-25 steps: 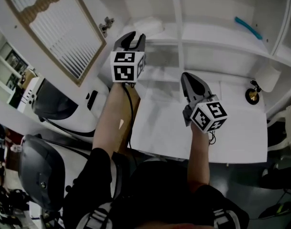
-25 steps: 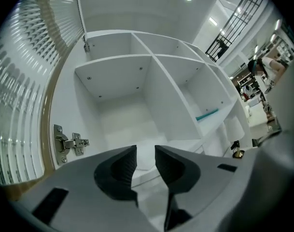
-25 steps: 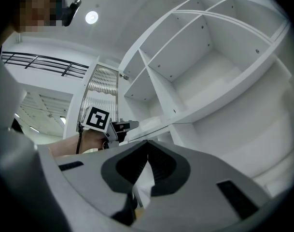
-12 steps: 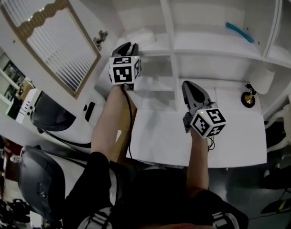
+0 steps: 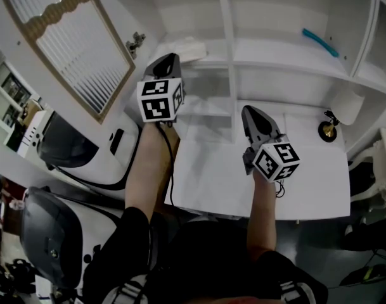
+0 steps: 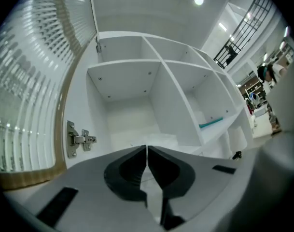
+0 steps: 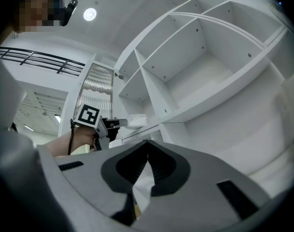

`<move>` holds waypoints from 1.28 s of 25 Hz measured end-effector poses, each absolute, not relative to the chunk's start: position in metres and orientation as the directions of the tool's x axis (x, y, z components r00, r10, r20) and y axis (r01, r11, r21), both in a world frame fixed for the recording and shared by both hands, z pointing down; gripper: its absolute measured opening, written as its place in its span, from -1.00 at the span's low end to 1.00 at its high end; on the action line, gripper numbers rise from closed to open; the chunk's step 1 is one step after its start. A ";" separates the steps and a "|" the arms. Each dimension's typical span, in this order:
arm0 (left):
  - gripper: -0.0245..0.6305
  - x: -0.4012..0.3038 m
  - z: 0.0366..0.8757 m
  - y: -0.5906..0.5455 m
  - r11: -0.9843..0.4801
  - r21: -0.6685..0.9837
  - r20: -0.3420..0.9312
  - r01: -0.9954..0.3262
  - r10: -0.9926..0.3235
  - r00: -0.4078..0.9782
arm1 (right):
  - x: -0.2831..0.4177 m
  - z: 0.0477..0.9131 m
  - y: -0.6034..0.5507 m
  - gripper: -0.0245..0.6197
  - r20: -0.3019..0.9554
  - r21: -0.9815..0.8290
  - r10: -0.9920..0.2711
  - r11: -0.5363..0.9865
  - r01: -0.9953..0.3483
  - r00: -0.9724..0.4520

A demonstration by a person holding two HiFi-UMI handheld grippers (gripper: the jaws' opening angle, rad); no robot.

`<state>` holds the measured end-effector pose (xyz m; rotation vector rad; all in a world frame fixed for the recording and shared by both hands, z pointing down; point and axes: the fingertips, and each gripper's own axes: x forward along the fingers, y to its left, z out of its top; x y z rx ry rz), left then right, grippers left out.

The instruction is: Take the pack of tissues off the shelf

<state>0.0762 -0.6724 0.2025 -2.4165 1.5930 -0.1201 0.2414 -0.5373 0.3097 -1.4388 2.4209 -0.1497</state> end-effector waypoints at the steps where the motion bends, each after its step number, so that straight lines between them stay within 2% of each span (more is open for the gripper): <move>1: -0.86 0.076 0.198 -0.664 -0.375 -0.245 -0.087 -0.894 -0.910 0.406 | 0.242 0.310 -0.537 -0.86 -0.215 -0.249 -0.871 0.487 -0.837 -0.442; 9: -0.86 0.064 0.184 -0.604 -0.373 -0.197 -0.214 -0.907 -0.886 0.411 | 0.227 0.317 -0.531 -0.86 -0.183 -0.226 -0.864 0.502 -0.835 -0.470; 14: -0.86 0.052 0.203 -0.570 -0.308 -0.144 -0.260 -0.940 -0.905 0.336 | 0.220 0.318 -0.525 -0.86 -0.165 -0.209 -0.861 0.507 -0.836 -0.481; 20: -0.86 0.048 0.262 -0.546 -0.339 0.023 -0.211 -0.940 -0.921 0.327 | 0.213 0.319 -0.520 -0.86 -0.161 -0.198 -0.856 0.516 -0.833 -0.492; 24: -0.86 0.047 0.288 -0.536 -0.335 -0.028 -0.170 -0.942 -0.927 0.334 | 0.210 0.320 -0.514 -0.86 -0.148 -0.181 -0.855 0.517 -0.837 -0.496; 32: -0.87 0.042 0.303 -0.522 -0.327 0.004 -0.165 -0.945 -0.932 0.322 | 0.207 0.324 -0.509 -0.86 -0.130 -0.168 -0.866 0.500 -0.850 -0.483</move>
